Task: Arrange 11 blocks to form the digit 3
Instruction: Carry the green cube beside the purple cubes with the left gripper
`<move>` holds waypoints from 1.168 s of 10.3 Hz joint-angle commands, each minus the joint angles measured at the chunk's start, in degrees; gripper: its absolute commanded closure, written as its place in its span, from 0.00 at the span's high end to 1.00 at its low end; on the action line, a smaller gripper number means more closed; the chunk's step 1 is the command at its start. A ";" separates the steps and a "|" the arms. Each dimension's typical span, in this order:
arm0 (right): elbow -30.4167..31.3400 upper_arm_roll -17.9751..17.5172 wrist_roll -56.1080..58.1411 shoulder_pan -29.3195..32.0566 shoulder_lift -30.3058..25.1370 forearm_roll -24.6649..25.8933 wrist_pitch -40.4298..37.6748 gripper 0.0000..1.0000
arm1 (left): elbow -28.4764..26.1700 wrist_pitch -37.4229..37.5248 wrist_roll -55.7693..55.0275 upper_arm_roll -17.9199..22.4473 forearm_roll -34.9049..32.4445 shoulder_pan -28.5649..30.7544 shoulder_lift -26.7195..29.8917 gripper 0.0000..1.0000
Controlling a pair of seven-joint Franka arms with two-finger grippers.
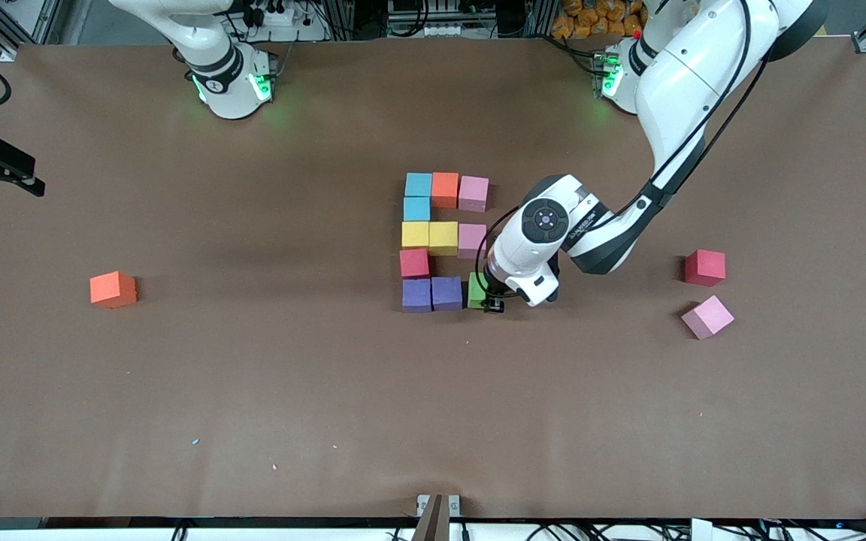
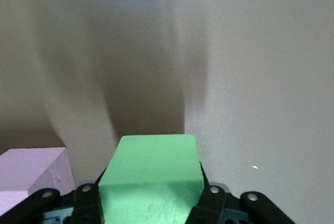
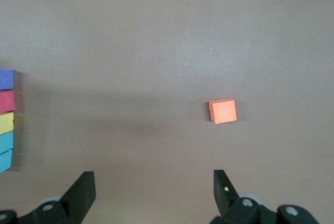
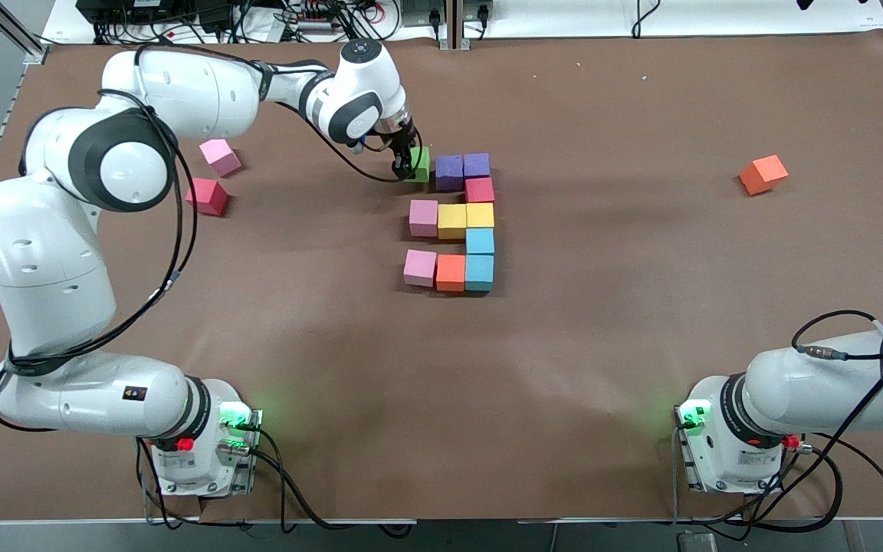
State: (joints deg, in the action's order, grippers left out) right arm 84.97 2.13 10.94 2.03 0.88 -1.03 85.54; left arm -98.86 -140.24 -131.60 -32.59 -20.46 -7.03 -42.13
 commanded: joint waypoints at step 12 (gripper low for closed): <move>-0.77 -0.72 0.66 1.05 0.26 0.15 -0.20 1.00 | 2.44 -1.44 -1.29 4.37 -1.07 -4.48 -1.90 0.00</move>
State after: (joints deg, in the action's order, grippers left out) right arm 84.97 2.13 10.94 2.03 0.88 -1.03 85.58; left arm -98.15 -141.51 -131.60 -29.40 -20.47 -10.10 -43.38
